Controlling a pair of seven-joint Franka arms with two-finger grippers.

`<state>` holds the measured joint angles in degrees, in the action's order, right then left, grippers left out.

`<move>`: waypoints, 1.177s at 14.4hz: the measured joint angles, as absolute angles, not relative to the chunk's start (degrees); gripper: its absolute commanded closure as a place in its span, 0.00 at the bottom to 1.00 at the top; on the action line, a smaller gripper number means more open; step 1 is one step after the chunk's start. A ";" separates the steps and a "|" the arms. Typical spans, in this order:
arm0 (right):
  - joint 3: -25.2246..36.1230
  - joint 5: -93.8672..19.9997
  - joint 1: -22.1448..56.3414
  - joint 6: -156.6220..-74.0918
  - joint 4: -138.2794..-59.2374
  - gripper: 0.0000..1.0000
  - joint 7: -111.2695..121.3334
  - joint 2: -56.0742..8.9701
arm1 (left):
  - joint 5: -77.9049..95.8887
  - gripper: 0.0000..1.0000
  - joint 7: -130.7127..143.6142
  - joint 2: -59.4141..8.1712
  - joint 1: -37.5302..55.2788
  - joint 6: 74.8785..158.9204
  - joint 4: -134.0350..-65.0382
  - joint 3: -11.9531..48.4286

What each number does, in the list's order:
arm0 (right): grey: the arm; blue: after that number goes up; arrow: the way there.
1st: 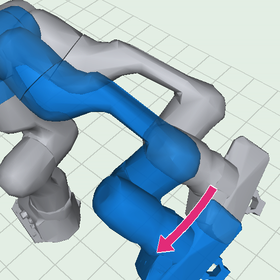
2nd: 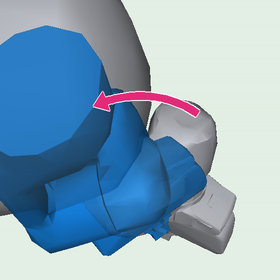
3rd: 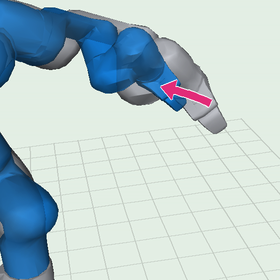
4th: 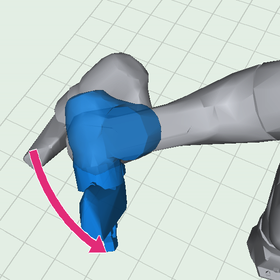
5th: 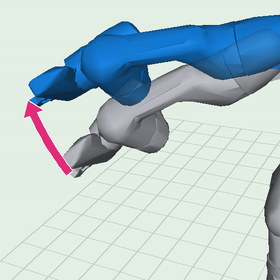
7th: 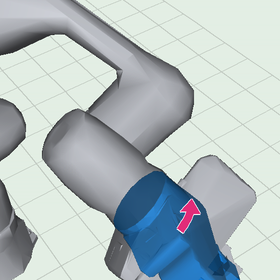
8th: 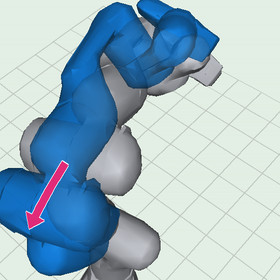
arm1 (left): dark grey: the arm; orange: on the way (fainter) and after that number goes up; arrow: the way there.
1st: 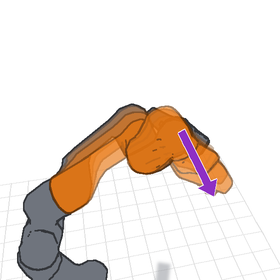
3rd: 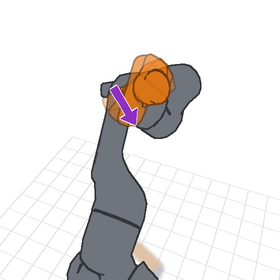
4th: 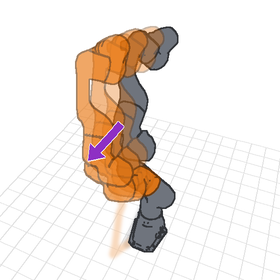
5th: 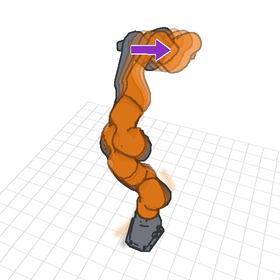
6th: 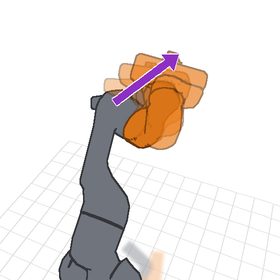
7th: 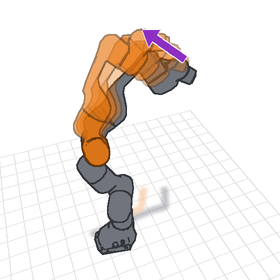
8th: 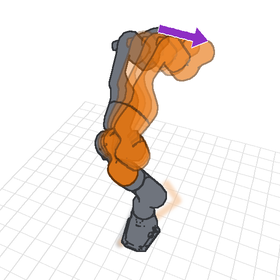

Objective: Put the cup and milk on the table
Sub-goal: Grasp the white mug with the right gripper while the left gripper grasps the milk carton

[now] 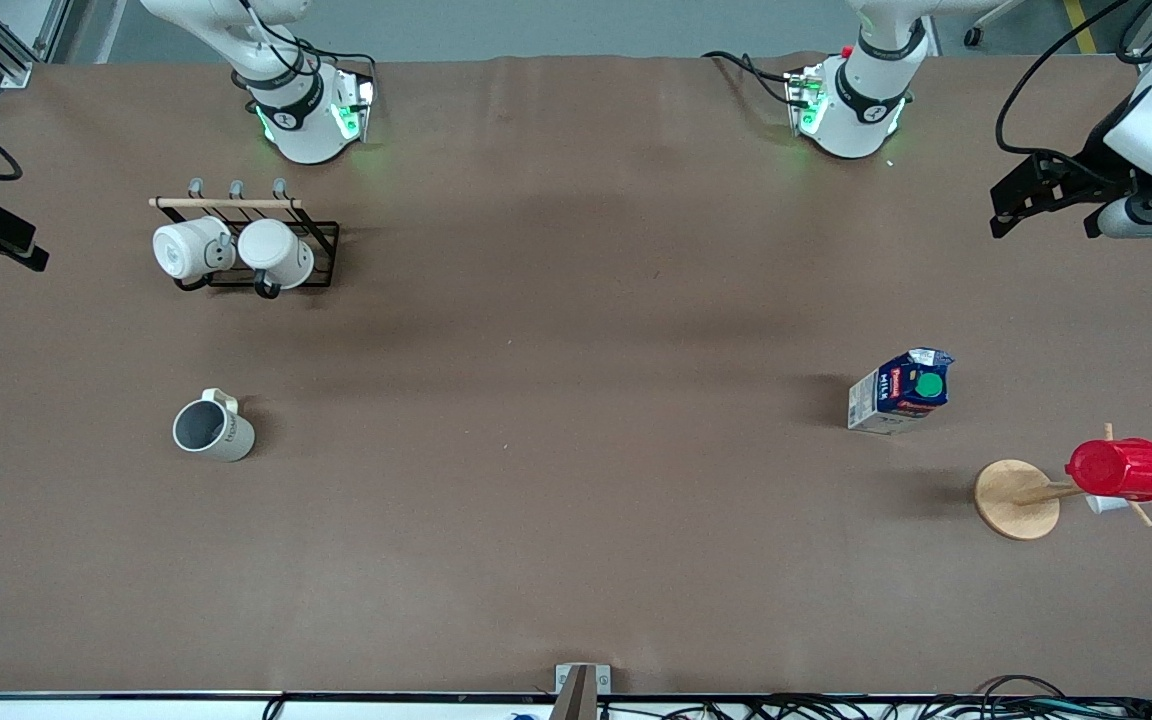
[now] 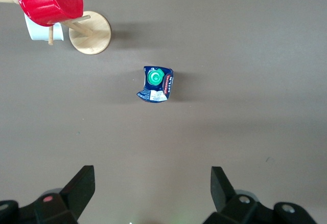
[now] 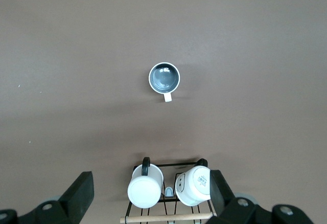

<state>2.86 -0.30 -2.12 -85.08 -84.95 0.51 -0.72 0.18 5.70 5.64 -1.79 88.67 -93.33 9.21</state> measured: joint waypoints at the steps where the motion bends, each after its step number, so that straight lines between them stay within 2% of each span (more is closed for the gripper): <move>1: 2.86 -0.30 -2.12 -85.08 -84.95 0.00 0.51 -0.72 | 0.18 0.00 5.70 5.64 -1.79 88.67 -93.28 9.20; 7: 3.08 -0.21 -2.13 -85.01 -85.07 0.00 0.63 -0.72 | -0.19 0.00 5.64 2.71 -1.98 88.77 -89.66 8.86; 10: 5.79 -0.20 -2.34 -86.49 -86.54 0.00 1.47 -2.13 | -0.24 0.00 5.66 -0.86 -2.25 89.78 -90.06 8.84; 13: 8.35 -0.22 -2.58 -97.09 -90.90 0.00 3.12 -7.75 | -0.27 0.00 5.69 -4.26 -2.49 96.60 -93.84 8.84; 17: 9.01 -0.30 -3.08 -120.17 -104.46 0.00 4.56 -14.30 | -0.29 0.00 5.68 -5.60 -3.16 110.11 -105.42 8.84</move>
<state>9.01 -0.30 -3.08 -120.17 -104.46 4.56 -14.30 -0.29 5.68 -5.60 -3.16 110.11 -105.42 8.84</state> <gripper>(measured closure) 0.000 0.000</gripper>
